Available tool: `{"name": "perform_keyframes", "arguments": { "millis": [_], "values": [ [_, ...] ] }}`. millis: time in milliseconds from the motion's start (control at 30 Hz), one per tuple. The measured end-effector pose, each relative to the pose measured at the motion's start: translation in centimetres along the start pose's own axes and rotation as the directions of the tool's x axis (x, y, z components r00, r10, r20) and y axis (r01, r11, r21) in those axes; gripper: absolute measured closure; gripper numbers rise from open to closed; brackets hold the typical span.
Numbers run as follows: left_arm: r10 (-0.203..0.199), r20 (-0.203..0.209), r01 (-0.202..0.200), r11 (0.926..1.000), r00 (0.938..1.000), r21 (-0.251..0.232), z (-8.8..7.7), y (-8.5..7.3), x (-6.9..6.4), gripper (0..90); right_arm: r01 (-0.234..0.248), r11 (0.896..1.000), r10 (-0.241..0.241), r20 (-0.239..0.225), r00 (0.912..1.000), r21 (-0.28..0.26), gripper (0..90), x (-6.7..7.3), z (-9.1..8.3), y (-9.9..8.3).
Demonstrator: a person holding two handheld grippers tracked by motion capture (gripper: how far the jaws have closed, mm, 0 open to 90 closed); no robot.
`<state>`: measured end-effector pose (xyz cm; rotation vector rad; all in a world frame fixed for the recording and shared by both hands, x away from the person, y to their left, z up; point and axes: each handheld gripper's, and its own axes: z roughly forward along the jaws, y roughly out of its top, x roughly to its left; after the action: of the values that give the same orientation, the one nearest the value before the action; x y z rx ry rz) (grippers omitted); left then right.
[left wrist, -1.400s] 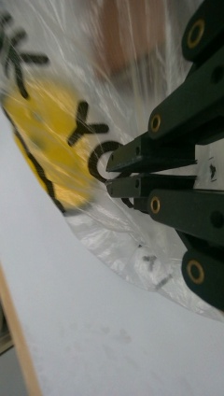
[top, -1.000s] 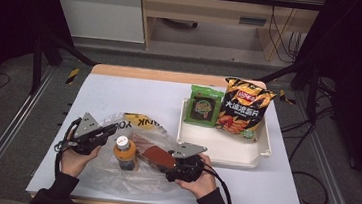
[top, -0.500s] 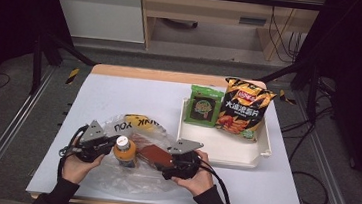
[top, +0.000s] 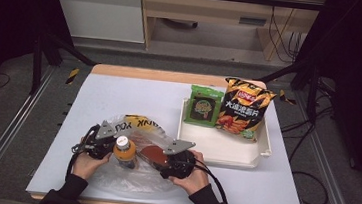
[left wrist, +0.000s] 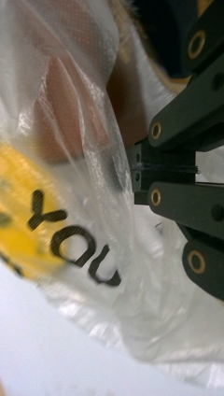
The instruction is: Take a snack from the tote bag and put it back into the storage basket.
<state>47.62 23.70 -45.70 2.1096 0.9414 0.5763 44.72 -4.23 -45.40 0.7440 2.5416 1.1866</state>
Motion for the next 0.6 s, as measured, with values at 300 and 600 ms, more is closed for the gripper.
{"name": "perform_keyframes", "arguments": {
  "millis": [300, 600],
  "values": [
    [-0.074, -0.043, 0.076, 0.9961, 0.9963, 0.045, 2.1, 0.1, 2.0, 90.0, 0.041, 0.998, -0.043, -0.042, 0.9982, -0.037, 44.1, -0.1, -1.5, -0.4],
    [-0.078, -0.046, 0.083, 0.9920, 0.9959, 0.095, 3.3, -0.2, 2.4, 90.0, 0.009, 0.990, -0.022, -0.093, 0.9954, -0.143, 44.2, -1.0, -3.8, -0.5]
  ]
}}
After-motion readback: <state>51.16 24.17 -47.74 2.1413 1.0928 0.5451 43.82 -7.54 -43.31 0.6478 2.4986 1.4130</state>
